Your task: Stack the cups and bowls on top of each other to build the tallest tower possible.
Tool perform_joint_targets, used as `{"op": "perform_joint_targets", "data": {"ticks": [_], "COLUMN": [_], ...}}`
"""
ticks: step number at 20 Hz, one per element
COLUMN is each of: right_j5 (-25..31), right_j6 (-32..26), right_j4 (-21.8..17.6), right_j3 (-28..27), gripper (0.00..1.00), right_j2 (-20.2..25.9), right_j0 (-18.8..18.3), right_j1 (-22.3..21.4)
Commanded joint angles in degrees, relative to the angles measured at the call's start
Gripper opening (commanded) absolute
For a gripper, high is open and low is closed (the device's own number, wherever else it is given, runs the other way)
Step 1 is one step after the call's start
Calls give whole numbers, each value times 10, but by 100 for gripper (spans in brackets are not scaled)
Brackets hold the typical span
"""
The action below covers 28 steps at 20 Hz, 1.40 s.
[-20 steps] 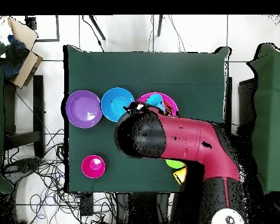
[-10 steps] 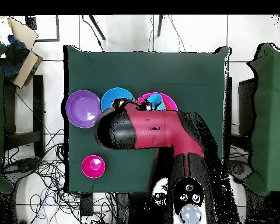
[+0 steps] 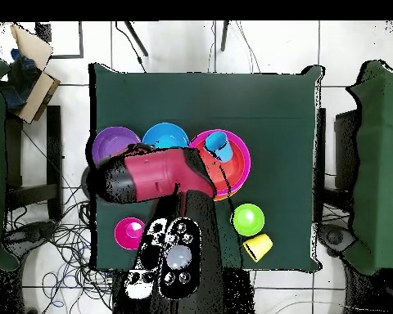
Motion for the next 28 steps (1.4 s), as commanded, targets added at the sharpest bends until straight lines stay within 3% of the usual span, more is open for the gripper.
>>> {"op": "perform_joint_targets", "data": {"ticks": [1,7,12,19,28], "right_j5": [-58,-108,-142,-192,-175], "right_j6": [161,180,148,143,126], "right_j4": [18,25,34,29,32], "right_j3": [-46,-63,-73,-102,-92], "gripper": [100,100,100,100,100], "right_j2": [-29,-55,-23,-42,-47], "right_j0": [47,69,27,27,32], "right_j1": [86,138,178,231,224]}}
